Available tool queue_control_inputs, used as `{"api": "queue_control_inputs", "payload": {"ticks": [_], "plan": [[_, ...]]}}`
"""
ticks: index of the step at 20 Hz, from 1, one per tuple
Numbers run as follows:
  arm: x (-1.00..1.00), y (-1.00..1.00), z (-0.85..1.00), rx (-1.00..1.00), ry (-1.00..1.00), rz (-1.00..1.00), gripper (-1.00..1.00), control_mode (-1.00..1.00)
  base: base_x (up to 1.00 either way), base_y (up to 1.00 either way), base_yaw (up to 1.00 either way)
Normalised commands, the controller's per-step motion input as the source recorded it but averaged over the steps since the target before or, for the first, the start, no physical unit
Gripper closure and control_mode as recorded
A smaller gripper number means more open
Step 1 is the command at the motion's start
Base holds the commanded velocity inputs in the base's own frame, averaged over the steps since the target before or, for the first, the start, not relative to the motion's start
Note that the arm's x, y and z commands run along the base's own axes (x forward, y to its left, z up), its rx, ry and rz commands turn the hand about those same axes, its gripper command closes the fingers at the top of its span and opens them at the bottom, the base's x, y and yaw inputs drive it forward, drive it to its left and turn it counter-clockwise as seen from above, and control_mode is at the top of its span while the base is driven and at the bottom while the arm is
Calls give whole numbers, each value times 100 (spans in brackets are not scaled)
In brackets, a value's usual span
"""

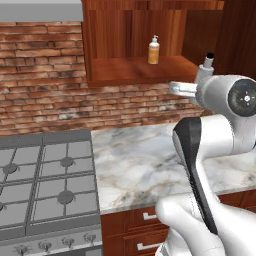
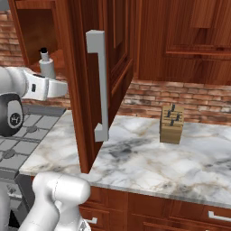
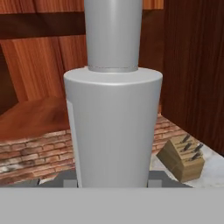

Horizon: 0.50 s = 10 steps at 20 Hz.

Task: Locate and retrieve the soap dispenser and soap dispenser from the cabinet. Place them next to the sink.

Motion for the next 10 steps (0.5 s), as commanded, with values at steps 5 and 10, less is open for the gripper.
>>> {"api": "queue_control_inputs", "payload": {"ticks": [5,10], "plan": [[-81,12,-9,0,4,9,100,-100,0,0,0],[-58,25,-10,0,6,6,100,-100,0,0,0]]}}
